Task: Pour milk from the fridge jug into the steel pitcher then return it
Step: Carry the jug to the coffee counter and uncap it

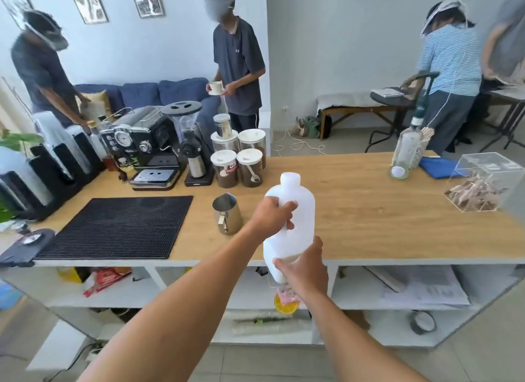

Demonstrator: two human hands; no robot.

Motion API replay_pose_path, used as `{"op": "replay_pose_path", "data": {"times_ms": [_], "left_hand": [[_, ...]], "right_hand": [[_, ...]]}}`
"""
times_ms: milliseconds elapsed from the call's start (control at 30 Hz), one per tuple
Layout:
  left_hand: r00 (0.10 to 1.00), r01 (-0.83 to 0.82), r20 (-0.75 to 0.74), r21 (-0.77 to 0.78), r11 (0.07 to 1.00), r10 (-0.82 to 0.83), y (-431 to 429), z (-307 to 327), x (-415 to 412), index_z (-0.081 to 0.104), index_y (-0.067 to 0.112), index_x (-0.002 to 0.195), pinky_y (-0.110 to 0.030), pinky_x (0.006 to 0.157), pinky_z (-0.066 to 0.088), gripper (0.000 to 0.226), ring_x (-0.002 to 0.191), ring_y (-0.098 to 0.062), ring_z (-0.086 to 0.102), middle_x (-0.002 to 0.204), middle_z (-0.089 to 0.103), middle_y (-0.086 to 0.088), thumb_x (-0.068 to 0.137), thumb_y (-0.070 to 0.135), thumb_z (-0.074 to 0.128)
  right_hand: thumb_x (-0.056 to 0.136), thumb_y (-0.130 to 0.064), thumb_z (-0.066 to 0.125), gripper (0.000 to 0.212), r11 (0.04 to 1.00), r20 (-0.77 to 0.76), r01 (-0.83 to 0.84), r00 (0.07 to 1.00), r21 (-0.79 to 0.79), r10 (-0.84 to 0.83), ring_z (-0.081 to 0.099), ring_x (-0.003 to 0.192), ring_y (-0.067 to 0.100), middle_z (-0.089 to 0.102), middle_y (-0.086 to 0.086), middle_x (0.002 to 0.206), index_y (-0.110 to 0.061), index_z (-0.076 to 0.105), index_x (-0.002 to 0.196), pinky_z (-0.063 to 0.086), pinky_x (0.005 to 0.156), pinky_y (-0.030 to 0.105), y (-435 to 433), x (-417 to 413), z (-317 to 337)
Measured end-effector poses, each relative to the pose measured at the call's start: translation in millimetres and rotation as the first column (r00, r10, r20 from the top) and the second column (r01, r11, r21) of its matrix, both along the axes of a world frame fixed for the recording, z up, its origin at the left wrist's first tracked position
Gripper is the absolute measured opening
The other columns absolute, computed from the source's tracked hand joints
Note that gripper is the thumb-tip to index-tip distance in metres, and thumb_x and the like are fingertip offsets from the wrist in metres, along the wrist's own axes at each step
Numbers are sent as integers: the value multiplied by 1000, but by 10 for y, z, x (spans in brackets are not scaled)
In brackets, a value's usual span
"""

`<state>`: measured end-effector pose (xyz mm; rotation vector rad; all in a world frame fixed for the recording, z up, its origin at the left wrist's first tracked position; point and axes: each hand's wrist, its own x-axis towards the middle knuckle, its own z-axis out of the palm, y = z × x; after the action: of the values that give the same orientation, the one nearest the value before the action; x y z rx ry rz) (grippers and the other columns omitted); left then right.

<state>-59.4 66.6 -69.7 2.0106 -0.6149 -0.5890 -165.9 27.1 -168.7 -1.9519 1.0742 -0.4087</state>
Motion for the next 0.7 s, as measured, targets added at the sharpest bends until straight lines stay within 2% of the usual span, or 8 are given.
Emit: {"op": "replay_pose_path", "data": {"times_ms": [100, 233, 367, 433, 533, 700], "left_hand": [[998, 20, 51, 17, 1000, -20, 45, -75, 138, 63, 7, 80, -23, 61, 42, 35, 61, -11, 56, 73, 73, -8, 99, 35, 52], [997, 15, 71, 16, 1000, -17, 120, -268, 550, 64, 8, 76, -21, 57, 41, 38, 59, -6, 54, 73, 73, -4, 99, 37, 52], [995, 28, 101, -7, 1000, -27, 136, -428, 787, 54, 16, 73, -17, 50, 37, 34, 52, 0, 52, 68, 71, 3, 99, 38, 53], [993, 36, 115, -22, 999, -33, 135, -501, 905, 56, 11, 76, -13, 47, 36, 35, 50, 2, 51, 67, 71, 4, 98, 39, 54], [994, 36, 107, -63, 997, -29, 157, -606, 1067, 61, 5, 82, -19, 54, 42, 37, 51, 2, 52, 70, 73, 0, 98, 39, 55], [995, 73, 76, -100, 992, -65, 153, -714, 1168, 61, 12, 95, -27, 62, 43, 31, 63, 1, 59, 78, 75, -4, 99, 41, 52]], "right_hand": [[58, -49, 77, 90, 1000, -3, 4, 1000, 15, -4, 63, 97, 23, 55, -7, 120, -22, 26, 127, 48, 61, 33, 18, 200, -45], [58, -46, 77, 89, 999, 3, 10, 1000, 35, -10, 63, 96, 22, 54, -6, 120, -24, 25, 127, 54, 64, 35, 58, 631, -185], [59, -46, 76, 91, 997, 36, 50, 998, 54, -52, 63, 95, 23, 54, -7, 120, -25, 23, 131, 57, 65, 40, 93, 888, -297], [60, -47, 75, 92, 996, 46, 69, 996, 62, -72, 64, 92, 23, 53, -8, 120, -26, 22, 132, 57, 64, 40, 97, 1014, -356], [63, -43, 79, 90, 995, 76, 76, 994, 58, -81, 62, 94, 22, 52, -9, 120, -27, 23, 132, 56, 66, 38, 87, 1170, -418], [67, -34, 80, 90, 994, 130, 31, 991, 102, -45, 62, 96, 17, 53, -9, 118, -30, 21, 135, 57, 76, 39, 8, 1260, -512]]}}
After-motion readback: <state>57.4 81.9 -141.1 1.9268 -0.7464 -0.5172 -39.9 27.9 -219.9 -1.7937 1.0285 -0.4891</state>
